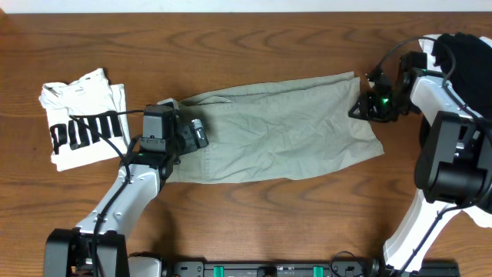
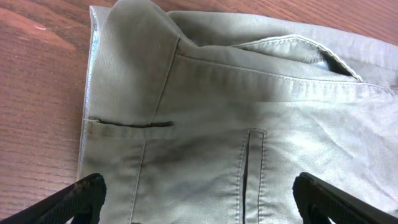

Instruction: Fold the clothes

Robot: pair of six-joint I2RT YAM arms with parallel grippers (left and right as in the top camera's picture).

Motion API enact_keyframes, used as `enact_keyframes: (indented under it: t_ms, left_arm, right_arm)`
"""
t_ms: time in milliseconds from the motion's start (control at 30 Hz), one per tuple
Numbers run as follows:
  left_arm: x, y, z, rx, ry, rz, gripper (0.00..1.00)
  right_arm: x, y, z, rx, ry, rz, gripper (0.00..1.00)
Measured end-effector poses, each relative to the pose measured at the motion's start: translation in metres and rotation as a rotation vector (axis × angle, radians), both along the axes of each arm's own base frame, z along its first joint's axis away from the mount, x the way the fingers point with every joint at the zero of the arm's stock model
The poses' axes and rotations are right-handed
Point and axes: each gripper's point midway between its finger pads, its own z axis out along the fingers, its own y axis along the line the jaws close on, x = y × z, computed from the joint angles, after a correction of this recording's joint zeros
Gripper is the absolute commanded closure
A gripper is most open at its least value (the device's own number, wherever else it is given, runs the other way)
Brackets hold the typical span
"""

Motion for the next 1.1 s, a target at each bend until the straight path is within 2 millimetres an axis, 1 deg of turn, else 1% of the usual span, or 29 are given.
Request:
enact_keyframes:
  t_ms: [67,300,400,467,500,533,600,667,700,733,767,833,900,933,1000,1100]
  left_arm:
    - [0.000,0.000,0.000,0.000,0.000,0.000,0.02]
    - [-0.001,0.000,0.000,-0.001,0.003,-0.001,0.02]
    - [-0.001,-0.004,0.000,-0.017,0.005,-0.013,0.02]
    - [-0.002,-0.006,0.002,-0.028,0.004,-0.023,0.02]
    - [-0.003,-0.007,0.004,-0.034,-0.001,-0.027,0.02]
    - [-0.003,-0.008,0.008,-0.039,-0.009,-0.030,0.02]
    - [-0.004,-0.009,0.018,-0.046,-0.031,-0.034,0.02]
    - [-0.004,-0.009,0.029,-0.051,-0.062,-0.038,0.02]
    - [-0.004,-0.010,0.034,-0.053,-0.076,-0.038,0.02]
    - [-0.004,-0.009,0.037,-0.054,-0.084,-0.038,0.02]
    - [-0.004,-0.010,0.040,-0.055,-0.093,-0.039,0.02]
    - [-0.004,-0.010,0.042,-0.055,-0.096,-0.039,0.02]
    - [-0.006,-0.009,0.040,-0.054,-0.085,-0.038,0.02]
    - [-0.008,-0.009,0.039,-0.053,-0.078,-0.038,0.02]
    - [-0.009,-0.009,0.037,-0.052,-0.068,-0.038,0.02]
    - [-0.012,-0.009,0.035,-0.051,-0.053,-0.038,0.02]
  right_arm:
    - [-0.001,0.001,-0.003,0.009,0.009,-0.001,0.99]
    - [-0.002,0.002,-0.004,0.019,0.017,-0.011,0.99]
    - [-0.002,0.001,-0.003,0.027,0.027,-0.036,0.99]
    - [-0.003,-0.004,-0.002,0.026,0.042,-0.073,0.99]
    - [-0.004,-0.009,-0.002,0.017,0.055,-0.100,0.99]
    - [-0.006,-0.016,-0.001,0.004,0.065,-0.126,0.99]
    - [-0.009,-0.036,0.001,-0.041,0.079,-0.184,0.99]
    - [-0.013,-0.065,0.008,-0.097,0.088,-0.261,0.99]
    - [-0.015,-0.080,0.015,-0.120,0.083,-0.299,0.99]
    - [-0.015,-0.089,0.021,-0.136,0.076,-0.322,0.99]
    - [-0.017,-0.104,0.033,-0.159,0.063,-0.359,0.99]
    - [-0.017,-0.120,0.052,-0.189,0.036,-0.402,0.99]
    - [-0.018,-0.126,0.070,-0.210,0.009,-0.418,0.99]
    - [-0.019,-0.125,0.077,-0.214,0.002,-0.418,0.99]
    - [-0.021,-0.120,0.087,-0.219,-0.004,-0.408,0.99]
    - [-0.023,-0.103,0.092,-0.229,0.007,-0.365,0.99]
